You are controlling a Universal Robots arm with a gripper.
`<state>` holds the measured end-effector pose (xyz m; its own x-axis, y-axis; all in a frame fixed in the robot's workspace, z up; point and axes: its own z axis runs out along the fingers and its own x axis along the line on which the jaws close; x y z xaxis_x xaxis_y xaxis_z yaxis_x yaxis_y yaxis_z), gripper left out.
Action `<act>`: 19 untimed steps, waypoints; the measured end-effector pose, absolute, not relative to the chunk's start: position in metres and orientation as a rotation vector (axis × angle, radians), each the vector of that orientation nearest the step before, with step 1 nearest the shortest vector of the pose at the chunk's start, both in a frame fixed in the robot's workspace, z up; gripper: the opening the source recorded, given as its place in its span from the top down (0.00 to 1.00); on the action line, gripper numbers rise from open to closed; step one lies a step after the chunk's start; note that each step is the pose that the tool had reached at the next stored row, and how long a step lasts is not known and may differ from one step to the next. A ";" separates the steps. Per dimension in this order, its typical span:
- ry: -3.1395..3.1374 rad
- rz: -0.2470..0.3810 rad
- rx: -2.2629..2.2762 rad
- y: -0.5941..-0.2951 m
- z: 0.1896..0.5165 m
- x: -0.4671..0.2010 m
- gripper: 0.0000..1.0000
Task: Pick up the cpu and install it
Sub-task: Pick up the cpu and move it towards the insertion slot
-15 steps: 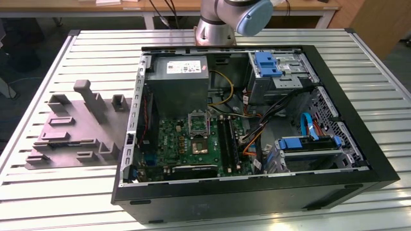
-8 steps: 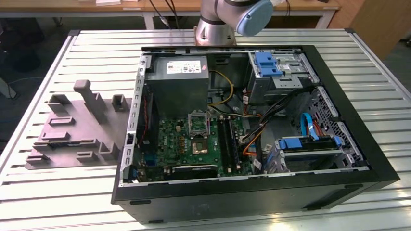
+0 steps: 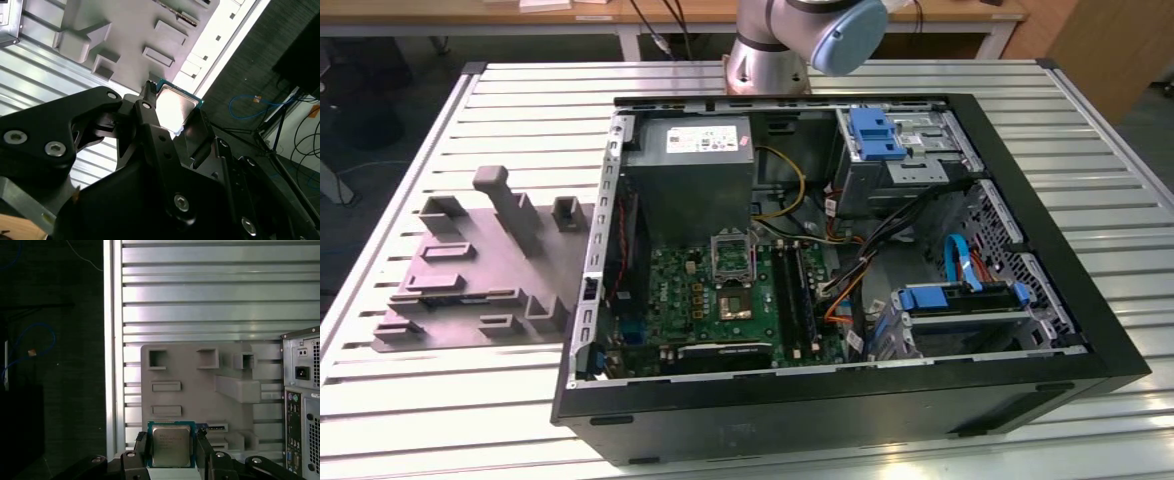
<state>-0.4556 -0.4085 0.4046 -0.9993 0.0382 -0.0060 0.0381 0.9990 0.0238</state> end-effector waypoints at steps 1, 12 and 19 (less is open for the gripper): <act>3.134 0.037 0.060 -0.408 0.405 -0.455 0.53; 3.134 0.037 0.060 -0.409 0.405 -0.450 0.53; 3.134 0.037 0.060 -0.409 0.405 -0.446 0.53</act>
